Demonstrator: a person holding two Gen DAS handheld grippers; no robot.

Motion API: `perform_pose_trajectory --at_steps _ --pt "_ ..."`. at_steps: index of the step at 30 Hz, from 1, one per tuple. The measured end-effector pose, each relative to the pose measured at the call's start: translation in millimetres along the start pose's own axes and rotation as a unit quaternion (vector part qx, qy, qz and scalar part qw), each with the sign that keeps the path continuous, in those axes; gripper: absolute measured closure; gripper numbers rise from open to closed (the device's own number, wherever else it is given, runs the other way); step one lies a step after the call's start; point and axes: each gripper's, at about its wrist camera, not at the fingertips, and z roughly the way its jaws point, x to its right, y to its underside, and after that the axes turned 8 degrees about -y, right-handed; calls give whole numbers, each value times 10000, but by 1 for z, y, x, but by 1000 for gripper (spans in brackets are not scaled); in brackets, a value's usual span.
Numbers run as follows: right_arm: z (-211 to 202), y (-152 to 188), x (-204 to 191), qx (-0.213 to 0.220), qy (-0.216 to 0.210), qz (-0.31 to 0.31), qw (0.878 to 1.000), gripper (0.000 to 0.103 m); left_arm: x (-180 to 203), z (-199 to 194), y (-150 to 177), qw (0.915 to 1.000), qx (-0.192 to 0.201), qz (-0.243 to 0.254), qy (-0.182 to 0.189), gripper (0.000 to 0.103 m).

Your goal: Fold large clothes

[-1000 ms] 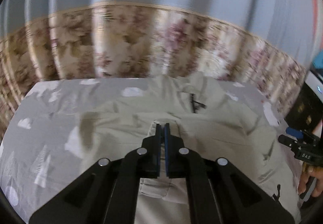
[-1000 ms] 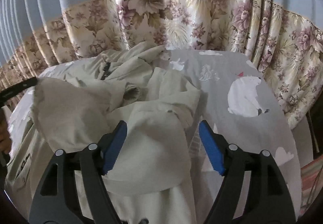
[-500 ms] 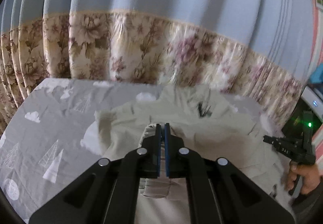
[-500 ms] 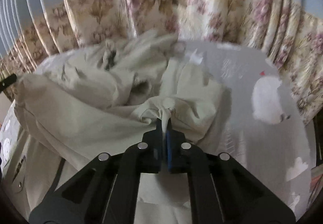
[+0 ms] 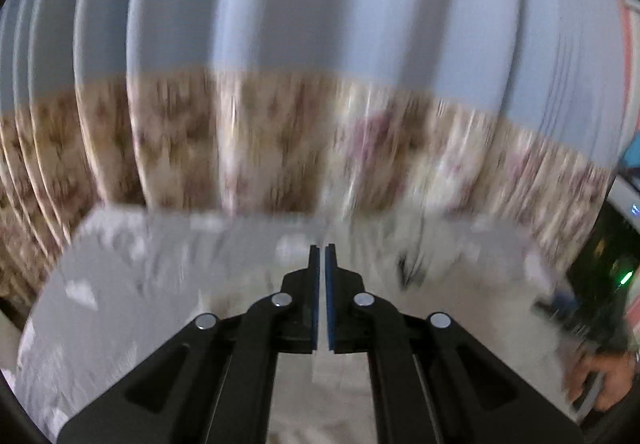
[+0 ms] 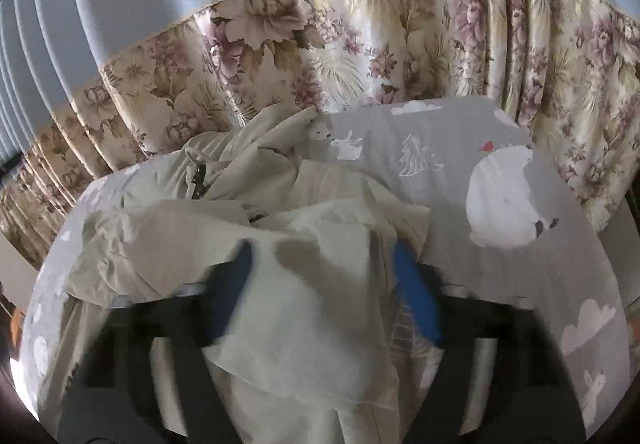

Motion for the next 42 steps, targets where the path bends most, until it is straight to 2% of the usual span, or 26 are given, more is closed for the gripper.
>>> perform_pose_trajectory --at_steps 2,4,5,6,7,8,10,12,13,15,17,21,22,25,26,28,30,31,32,35,37,39,42 --pt "-8 -3 -4 49 228 -192 9995 22 -1 21 19 9993 -375 38 -12 101" --pt "-15 -7 -7 189 259 -272 9991 20 -1 41 30 9978 -667 6 59 98" --pt "-18 -11 -10 237 211 -317 9990 18 0 47 34 9970 -767 30 93 94" --pt "-20 -15 -14 269 160 -360 9989 17 3 55 37 9960 -886 52 119 72" --pt "-21 -17 -18 281 112 -403 9987 16 5 63 40 9949 -996 45 148 32" --pt "-19 -21 -20 270 81 -433 9987 16 9 69 44 9943 -1045 39 201 22" --pt "-13 -24 -27 208 47 -487 9986 16 18 82 50 9934 -1120 183 184 22" --pt "-6 -26 -31 136 24 -508 9986 15 30 100 60 9882 -1442 330 394 22" --pt "-2 -25 -33 91 24 -511 9987 15 33 108 65 9867 -1537 396 347 31" --pt "9 -24 -37 -20 -18 -543 9985 15 38 119 77 9836 -1715 487 275 60" --pt "19 -20 -40 -148 -19 -578 9982 15 39 118 82 9854 -1612 509 214 76" --pt "35 -9 -43 -331 -17 -588 9977 15 31 103 76 9893 -1367 520 15 90" --pt "38 -6 -44 -371 -17 -613 9974 15 26 99 73 9908 -1264 473 -92 90" --pt "52 3 -44 -569 156 -741 9955 12 12 96 70 9909 -1294 357 -131 87" --pt "67 9 -41 -812 358 -830 9926 11 9 99 74 9894 -1399 364 -106 85" --pt "80 18 -34 -1022 515 -840 9899 11 6 101 81 9884 -1468 376 -119 68" --pt "79 19 -29 -1022 518 -797 9902 11 3 98 82 9887 -1462 331 -63 65" --pt "73 15 -29 -923 502 -764 9915 11 0 95 80 9890 -1451 286 -43 54" --pt "69 11 -29 -858 497 -765 9921 11 -4 89 77 9904 -1364 210 -34 49" --pt "51 -11 -31 -542 428 -820 9942 11 -5 74 56 9937 -1095 245 -64 38" --pt "46 -32 -31 -393 367 -811 9953 10 -4 72 39 9948 -956 329 -110 26" --pt "51 -52 -31 -360 366 -849 9951 10 -1 81 17 9951 -891 406 -167 24" --pt "72 -84 -30 -394 290 -778 9958 10 6 113 -14 9932 -1012 532 -201 22"
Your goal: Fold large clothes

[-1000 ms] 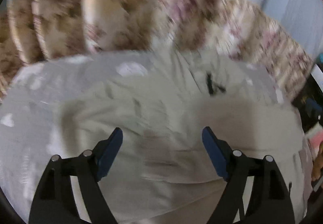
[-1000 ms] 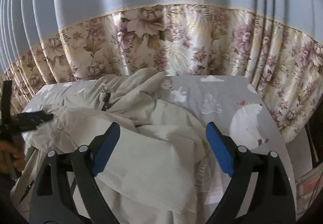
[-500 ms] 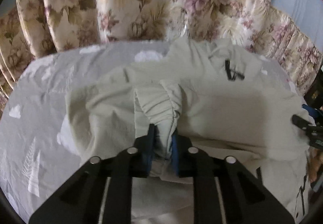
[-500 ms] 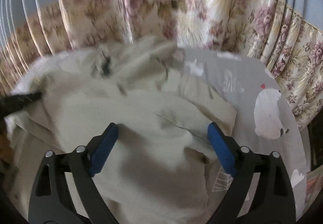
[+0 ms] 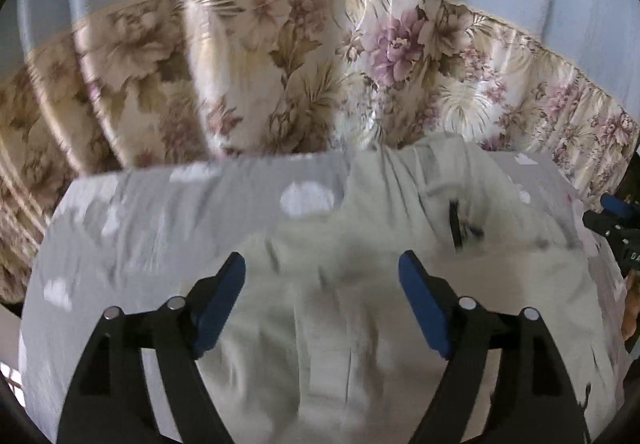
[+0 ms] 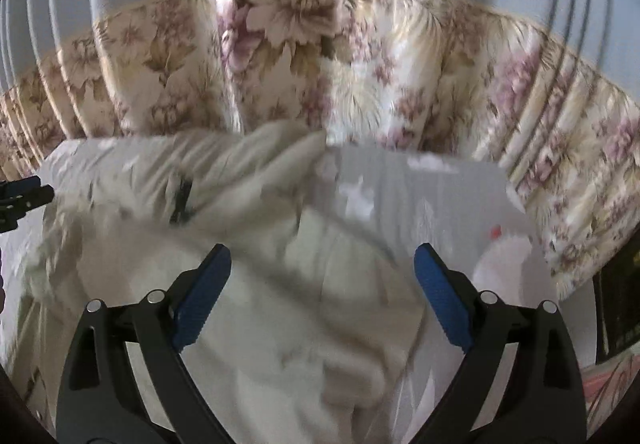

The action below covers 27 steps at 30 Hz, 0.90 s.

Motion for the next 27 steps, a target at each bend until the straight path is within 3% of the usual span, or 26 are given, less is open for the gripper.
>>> perform_pose_trajectory --at_steps 5,10,18,22,24,26,27 --pt "51 -47 6 -218 -87 124 9996 10 19 50 -48 9993 -149 237 -249 21" --pt "96 -69 15 -459 -171 321 9983 11 35 101 -81 9993 -356 110 -99 21" --pt "169 -90 30 -874 -188 617 9941 16 57 180 -99 9949 -1006 40 40 21" --pt "195 -94 34 -1160 -248 713 9904 24 64 200 -98 9915 -1298 99 52 21" --pt "205 -95 32 -1269 -306 697 9890 40 65 204 -97 9918 -1277 76 63 22" --pt "210 -96 30 -1303 -406 698 9882 74 69 203 -97 9929 -1181 167 35 32" --pt "212 -96 26 -1296 -447 651 9884 80 72 202 -97 9934 -1115 258 50 51"
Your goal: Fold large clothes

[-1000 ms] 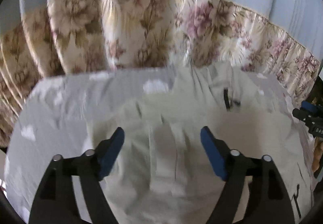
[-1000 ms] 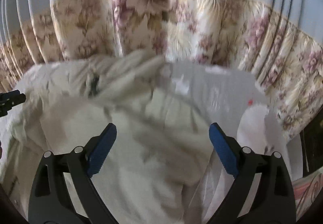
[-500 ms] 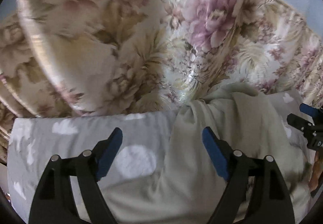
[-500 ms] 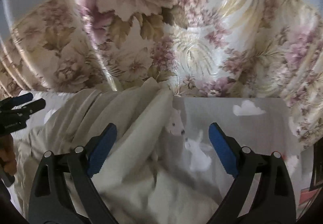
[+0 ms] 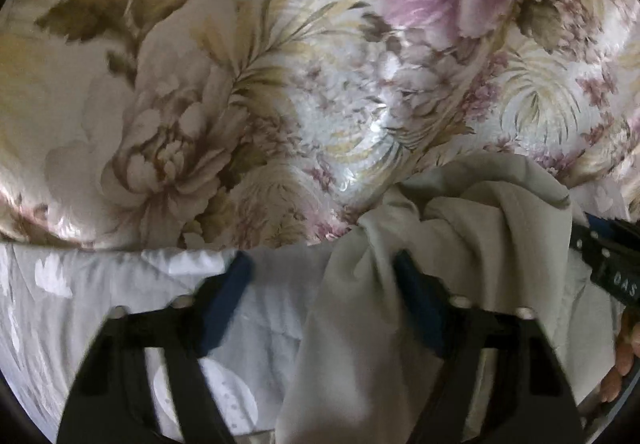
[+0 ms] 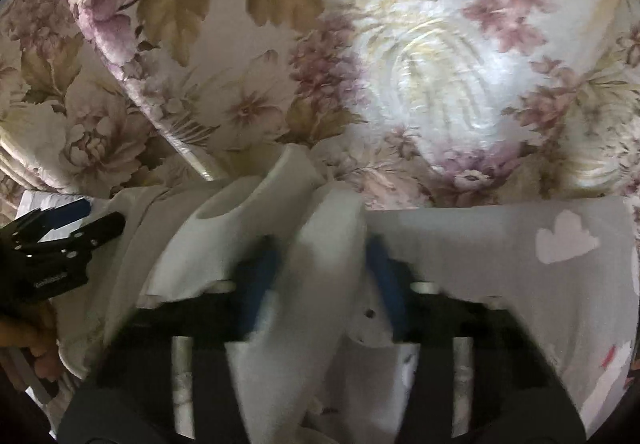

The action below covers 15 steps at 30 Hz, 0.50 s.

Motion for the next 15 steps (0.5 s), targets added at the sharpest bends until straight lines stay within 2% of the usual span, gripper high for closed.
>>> perform_pose_trajectory --at_steps 1,2,3,6,9,12,15 --pt "0 -1 -3 40 27 -76 10000 87 3 -2 -1 10000 39 74 29 75" --pt "-1 -1 -7 101 32 -161 9998 92 7 -5 -2 9999 34 106 108 82" --pt "-2 -3 -10 145 -25 -191 9997 92 9 -7 -4 9999 60 119 89 95" --pt "-19 -6 -19 443 -160 -269 9985 94 9 -23 -10 9994 336 77 64 98" --pt "-49 -10 -32 835 -316 -375 9953 94 1 -57 -10 9971 748 -44 145 98" --pt "-92 -6 -44 1293 -625 -529 9882 94 -13 -108 1 9909 1272 -137 415 98" --pt "-143 19 -60 1719 -1058 -888 9754 94 -27 -169 35 9797 1878 -80 696 98"
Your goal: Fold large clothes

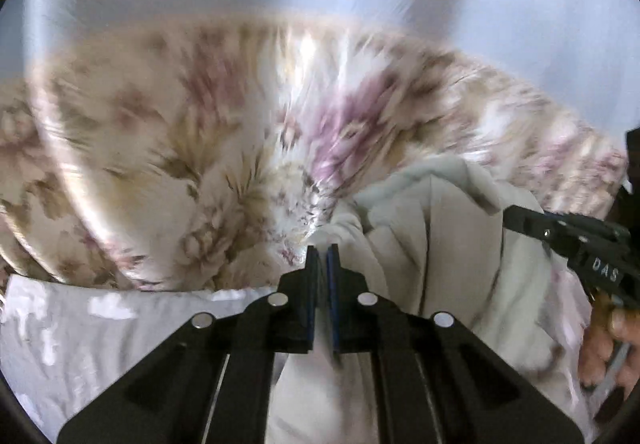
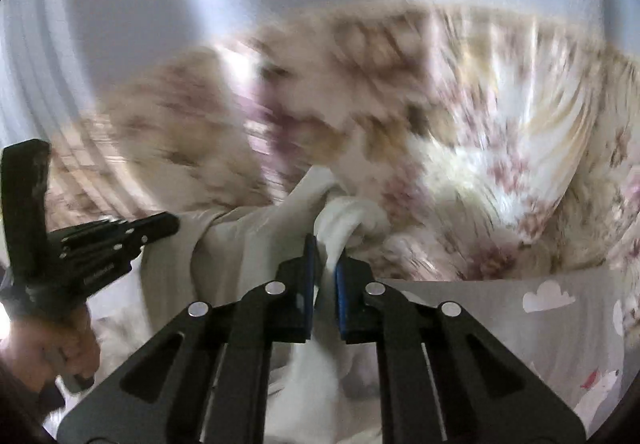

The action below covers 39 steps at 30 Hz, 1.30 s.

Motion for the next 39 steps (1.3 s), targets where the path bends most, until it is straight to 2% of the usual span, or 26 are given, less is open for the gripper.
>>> perform_pose_trajectory --at_steps 2,4,6,7,8,10,13,15,16,18,20,22,24,26,28,29,33,39 --pt "-35 17 -22 229 -275 -303 9989 94 -10 -49 23 9992 322 -59 231 98" --pt "-75 48 -46 341 -521 -700 9956 93 -15 -86 53 9989 381 -55 282 99" --pt "-104 88 -61 280 -663 -823 9940 90 -22 -118 91 9986 325 -171 384 99" --pt "-111 106 -67 115 -720 -748 9945 85 -23 -129 111 9988 297 -180 355 99" --pt "-118 131 -70 -155 -681 -621 9956 82 -27 -143 133 9986 208 -322 368 99" --pt "-127 165 -74 -434 -544 -467 9965 80 -30 -156 171 9990 21 -349 266 99" --pt "-145 212 -78 -610 -237 -495 9966 71 -35 -172 205 9991 -195 -334 167 99" --pt "-160 231 -74 -629 -203 -332 9973 43 -39 -182 214 9989 -206 -416 41 99" --pt "-173 236 -70 -541 -63 -273 9981 33 -38 -188 214 9990 -178 -405 17 98" --pt "-195 242 -64 -240 373 -297 9986 33 -37 -196 212 9992 -82 -361 -148 98" --pt "-214 244 -59 -88 608 -204 9979 33 -33 -199 208 9993 -68 -276 -246 97" --pt "-222 238 -53 47 602 -92 9981 33 -28 -201 206 9991 -80 -179 -370 97" --pt "-224 227 -51 148 556 -5 9983 30 -22 -204 204 9985 -61 -87 -542 90" --pt "-220 213 -57 108 586 -44 9982 26 -16 -212 201 9967 75 23 -804 78" --pt "-215 201 -69 104 548 -246 9981 24 -13 -219 201 9942 203 123 -1051 39" --pt "-207 191 -73 119 490 -359 9981 21 -10 -224 198 9918 325 154 -1223 35" --pt "-169 163 -102 35 456 -845 9954 14 -11 -228 191 9897 374 114 -1377 35" --pt "-106 134 -115 -153 552 -818 9950 10 -19 -227 184 9879 330 14 -1513 29"
